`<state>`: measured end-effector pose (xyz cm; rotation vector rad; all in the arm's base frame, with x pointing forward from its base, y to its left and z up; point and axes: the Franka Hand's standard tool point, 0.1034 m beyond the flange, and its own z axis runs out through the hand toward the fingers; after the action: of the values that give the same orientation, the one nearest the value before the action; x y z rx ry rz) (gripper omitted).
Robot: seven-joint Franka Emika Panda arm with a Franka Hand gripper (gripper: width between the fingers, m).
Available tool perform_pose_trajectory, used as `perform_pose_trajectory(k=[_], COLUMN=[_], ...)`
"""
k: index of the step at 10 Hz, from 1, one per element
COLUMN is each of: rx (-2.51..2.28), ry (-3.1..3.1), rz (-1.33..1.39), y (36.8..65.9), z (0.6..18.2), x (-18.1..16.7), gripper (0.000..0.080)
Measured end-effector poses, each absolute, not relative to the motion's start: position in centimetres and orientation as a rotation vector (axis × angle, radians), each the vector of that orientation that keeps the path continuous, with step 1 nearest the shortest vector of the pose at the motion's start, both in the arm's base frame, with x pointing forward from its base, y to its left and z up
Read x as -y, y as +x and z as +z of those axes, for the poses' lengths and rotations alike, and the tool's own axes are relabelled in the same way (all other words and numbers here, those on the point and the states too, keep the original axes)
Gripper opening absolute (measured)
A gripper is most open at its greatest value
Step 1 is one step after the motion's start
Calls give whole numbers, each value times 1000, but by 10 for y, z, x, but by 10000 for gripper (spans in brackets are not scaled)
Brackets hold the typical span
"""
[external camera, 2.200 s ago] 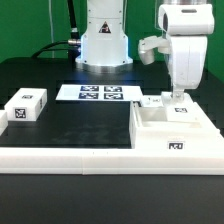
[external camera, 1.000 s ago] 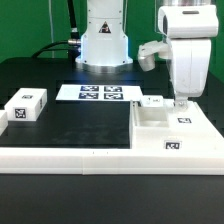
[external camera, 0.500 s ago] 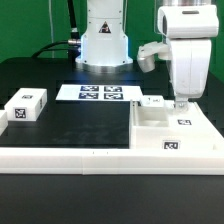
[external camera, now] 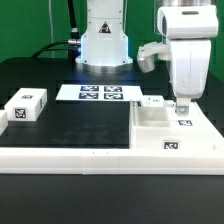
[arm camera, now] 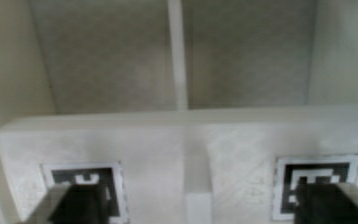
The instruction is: Assemble cabinet
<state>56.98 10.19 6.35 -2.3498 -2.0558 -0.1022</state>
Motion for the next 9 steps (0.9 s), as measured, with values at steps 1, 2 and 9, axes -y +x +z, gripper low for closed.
perform_pose_trajectory(k=[1, 2, 9], rx=[2056, 2056, 2022], ry=[-2350, -2350, -2400], rz=[-102, -102, -71], y=[570, 570, 517], z=[63, 63, 88], x=[-102, -102, -101], gripper=[721, 721, 797])
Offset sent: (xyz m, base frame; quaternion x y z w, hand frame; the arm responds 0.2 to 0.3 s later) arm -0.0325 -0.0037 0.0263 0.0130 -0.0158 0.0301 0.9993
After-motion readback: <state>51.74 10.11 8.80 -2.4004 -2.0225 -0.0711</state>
